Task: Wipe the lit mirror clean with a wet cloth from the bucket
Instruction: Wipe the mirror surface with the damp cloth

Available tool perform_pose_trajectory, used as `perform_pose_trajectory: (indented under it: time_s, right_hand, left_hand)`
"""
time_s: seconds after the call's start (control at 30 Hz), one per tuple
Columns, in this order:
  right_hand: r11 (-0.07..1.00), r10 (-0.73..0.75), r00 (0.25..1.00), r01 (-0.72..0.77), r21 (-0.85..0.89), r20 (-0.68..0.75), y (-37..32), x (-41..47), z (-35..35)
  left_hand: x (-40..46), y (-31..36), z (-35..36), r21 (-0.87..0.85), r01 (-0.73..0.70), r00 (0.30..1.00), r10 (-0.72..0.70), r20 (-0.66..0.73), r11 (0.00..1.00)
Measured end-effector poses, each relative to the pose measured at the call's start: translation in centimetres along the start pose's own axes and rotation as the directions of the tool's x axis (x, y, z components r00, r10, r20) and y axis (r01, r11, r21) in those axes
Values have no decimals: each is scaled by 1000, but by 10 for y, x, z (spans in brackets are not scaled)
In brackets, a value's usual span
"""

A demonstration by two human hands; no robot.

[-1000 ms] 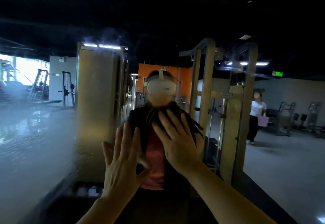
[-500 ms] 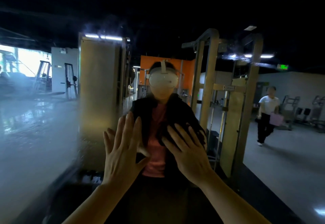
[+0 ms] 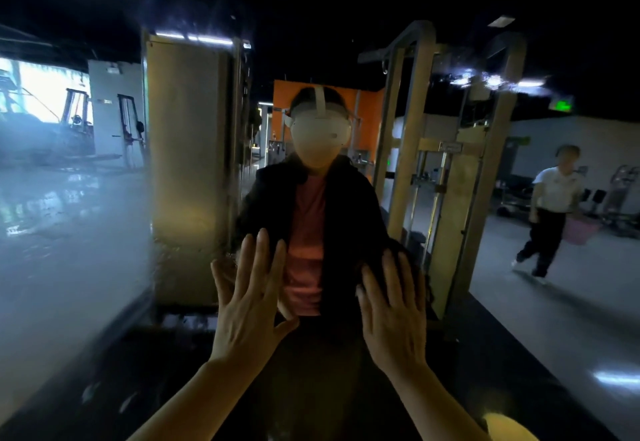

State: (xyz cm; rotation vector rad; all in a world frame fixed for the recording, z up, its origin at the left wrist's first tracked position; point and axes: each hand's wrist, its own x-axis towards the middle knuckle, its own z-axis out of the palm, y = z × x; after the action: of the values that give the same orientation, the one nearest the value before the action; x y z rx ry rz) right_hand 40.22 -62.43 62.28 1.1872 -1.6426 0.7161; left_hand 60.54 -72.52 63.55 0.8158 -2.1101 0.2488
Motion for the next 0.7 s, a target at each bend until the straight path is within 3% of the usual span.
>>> perform_pose_trajectory:
  time_s: [0.07, 0.13, 0.2, 0.27, 0.33, 0.4, 0.47, 0.5, 0.57, 0.63, 0.7]
  right_hand:
    - [975, 220, 974, -218, 45, -52, -5, 9, -3]
    - [969, 239, 971, -236, 76, -25, -18, 10, -2]
    - [997, 41, 996, -46, 63, 75, -26, -4, 4]
    - [976, -217, 957, 213, 41, 191, -14, -27, 8]
    - [965, -255, 942, 261, 2, 220, 13, -44, 5]
    - [999, 17, 983, -10, -39, 183, 34, -52, -2]
    - [939, 340, 932, -343, 2, 129, 39, -49, -8]
    - [910, 404, 906, -412, 41, 128, 33, -46, -10]
    - [942, 305, 933, -325, 81, 193, 8, -48, -6]
    - [995, 30, 961, -56, 87, 276, -10, -61, -1]
    - [992, -124, 939, 105, 74, 321, -1, -72, 0]
  left_hand:
    - [1, 1, 0, 27, 7, 1000, -7, 22, 1000]
    - [1, 2, -1, 56, 13, 999, -15, 38, 998]
    - [0, 4, -2, 42, 22, 999, -23, 38, 999]
    - [-2, 7, -4, 3, 22, 1000, -22, 21, 1000]
    - [-6, 13, -6, -11, -3, 1000, 3, 8, 1000]
    - [-14, 22, -7, -16, -34, 999, 34, 15, 999]
    - [-20, 32, -5, -20, -45, 998, 46, 36, 999]
    - [-21, 37, -2, -17, -56, 997, 57, 52, 998]
    - [-23, 46, 8, -20, -88, 993, 89, 75, 996]
    - [-24, 55, 18, -27, -105, 989, 107, 100, 994]
    - [-26, 62, 26, -15, -127, 984, 128, 123, 992]
